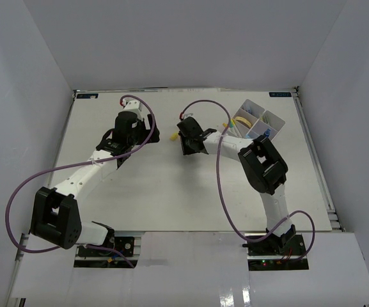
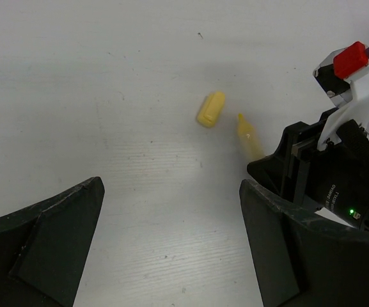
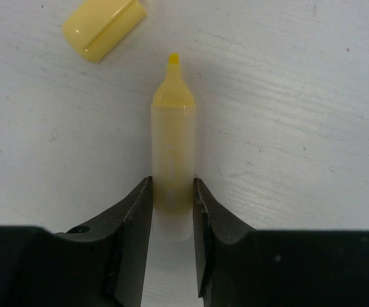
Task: Sort the stationery into containers
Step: Pick up the pen from the center of the board, then pick up the pen cap from the center of the board.
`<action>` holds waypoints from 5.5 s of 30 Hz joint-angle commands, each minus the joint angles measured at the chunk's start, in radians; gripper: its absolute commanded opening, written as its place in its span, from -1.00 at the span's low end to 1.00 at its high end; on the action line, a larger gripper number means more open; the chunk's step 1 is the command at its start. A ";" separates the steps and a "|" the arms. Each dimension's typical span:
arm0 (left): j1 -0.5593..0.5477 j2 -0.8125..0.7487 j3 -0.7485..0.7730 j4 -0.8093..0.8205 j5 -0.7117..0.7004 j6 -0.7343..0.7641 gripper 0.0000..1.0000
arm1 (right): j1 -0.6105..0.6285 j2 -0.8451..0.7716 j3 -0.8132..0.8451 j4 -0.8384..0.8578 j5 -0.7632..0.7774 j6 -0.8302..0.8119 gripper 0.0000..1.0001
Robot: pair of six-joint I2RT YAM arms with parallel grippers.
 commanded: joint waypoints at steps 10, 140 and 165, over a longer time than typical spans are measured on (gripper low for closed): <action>0.008 -0.071 0.001 0.024 0.274 -0.134 0.96 | 0.004 -0.402 -0.416 0.301 -0.059 -0.012 -0.74; -0.492 -0.141 -0.117 0.377 0.095 -0.230 -0.12 | 0.099 -1.048 -0.954 0.904 -0.174 -0.048 -0.82; -0.494 -0.135 -0.255 0.675 0.040 -0.257 -0.44 | 0.099 -1.015 -0.963 0.970 -0.236 0.027 -0.78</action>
